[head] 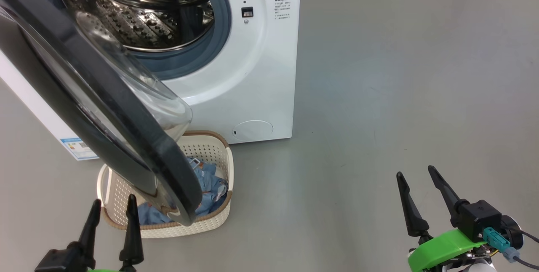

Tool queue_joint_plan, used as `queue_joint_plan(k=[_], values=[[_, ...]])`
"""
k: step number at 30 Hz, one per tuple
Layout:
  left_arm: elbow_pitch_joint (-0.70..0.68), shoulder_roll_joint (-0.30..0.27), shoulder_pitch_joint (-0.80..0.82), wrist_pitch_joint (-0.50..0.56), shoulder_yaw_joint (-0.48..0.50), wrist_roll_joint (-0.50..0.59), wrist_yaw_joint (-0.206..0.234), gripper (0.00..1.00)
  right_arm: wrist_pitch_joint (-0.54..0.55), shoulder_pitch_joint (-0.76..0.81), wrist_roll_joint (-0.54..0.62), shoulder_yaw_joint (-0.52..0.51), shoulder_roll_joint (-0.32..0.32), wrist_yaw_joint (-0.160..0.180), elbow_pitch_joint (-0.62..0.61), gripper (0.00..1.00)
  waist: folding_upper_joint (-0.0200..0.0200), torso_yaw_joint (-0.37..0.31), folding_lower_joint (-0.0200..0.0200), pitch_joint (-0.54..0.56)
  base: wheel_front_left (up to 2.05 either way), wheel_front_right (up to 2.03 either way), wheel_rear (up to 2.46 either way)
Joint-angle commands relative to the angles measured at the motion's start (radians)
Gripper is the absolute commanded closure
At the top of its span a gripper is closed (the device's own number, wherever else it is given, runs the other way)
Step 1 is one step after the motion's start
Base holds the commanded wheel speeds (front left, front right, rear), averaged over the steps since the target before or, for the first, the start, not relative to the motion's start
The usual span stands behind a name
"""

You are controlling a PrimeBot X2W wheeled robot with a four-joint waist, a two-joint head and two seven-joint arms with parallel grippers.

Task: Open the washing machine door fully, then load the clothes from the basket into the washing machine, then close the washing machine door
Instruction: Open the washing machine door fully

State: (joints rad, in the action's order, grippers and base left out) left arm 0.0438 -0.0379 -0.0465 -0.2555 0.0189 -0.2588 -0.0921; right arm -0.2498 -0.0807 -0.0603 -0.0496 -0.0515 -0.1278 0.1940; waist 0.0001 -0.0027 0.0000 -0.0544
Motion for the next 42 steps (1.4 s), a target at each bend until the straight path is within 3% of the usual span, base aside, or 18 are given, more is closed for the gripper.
queue_joint_plan(k=[1, 2, 3, 4, 11, 24, 32, 42], values=[[-0.018, -0.012, 0.012, -0.006, 0.033, 0.012, 0.003, 0.00, -0.012, -0.001, -0.007, 0.022, 0.001, -0.003, -0.020, 0.00, -0.0001, 0.000, 0.0000, 0.000, 0.00, 0.00, 0.00], [-0.016, -0.012, 0.012, -0.006, 0.032, 0.013, 0.002, 0.11, -0.012, -0.001, -0.009, 0.022, 0.001, -0.003, -0.020, 0.00, -0.0001, 0.001, 0.0000, 0.000, 0.00, 0.00, 0.00], [-0.012, -0.012, 0.012, -0.006, 0.030, 0.013, 0.001, 0.59, -0.012, -0.001, -0.010, 0.021, 0.001, -0.003, -0.019, 0.00, -0.0001, 0.001, 0.0000, 0.000, 0.00, 0.00, 0.00], [-0.009, -0.012, 0.012, -0.006, 0.029, 0.012, 0.000, 1.00, -0.012, -0.001, -0.011, 0.021, 0.001, -0.003, -0.019, 0.00, -0.0001, 0.001, 0.0000, 0.000, 0.00, 0.00, 0.00], [-0.062, -0.012, 0.032, -0.006, 0.044, -0.013, -0.004, 1.00, -0.012, -0.001, -0.022, 0.023, 0.001, -0.003, -0.012, 0.00, -0.0001, 0.002, 0.0000, -0.001, 0.00, 0.00, 0.00], [-0.455, -0.012, 0.170, -0.006, 0.093, -0.073, -0.011, 1.00, -0.012, -0.009, -0.019, 0.033, 0.001, -0.003, -0.006, 0.00, -0.0001, -0.003, 0.0000, -0.010, 0.00, 0.00, 0.00], [-0.551, -0.012, 0.213, -0.006, -0.033, -0.039, -0.028, 1.00, -0.012, -0.012, -0.029, 0.047, 0.001, -0.003, 0.004, 0.00, -0.0001, -0.018, 0.0000, -0.005, 0.00, 0.00, 0.00], [-0.491, -0.012, 0.208, -0.006, -0.246, -0.029, -0.035, 1.00, -0.012, -0.014, -0.038, 0.058, 0.001, -0.003, 0.011, 0.00, -0.0001, -0.033, 0.0000, -0.014, 0.00, 0.00, 0.00]])
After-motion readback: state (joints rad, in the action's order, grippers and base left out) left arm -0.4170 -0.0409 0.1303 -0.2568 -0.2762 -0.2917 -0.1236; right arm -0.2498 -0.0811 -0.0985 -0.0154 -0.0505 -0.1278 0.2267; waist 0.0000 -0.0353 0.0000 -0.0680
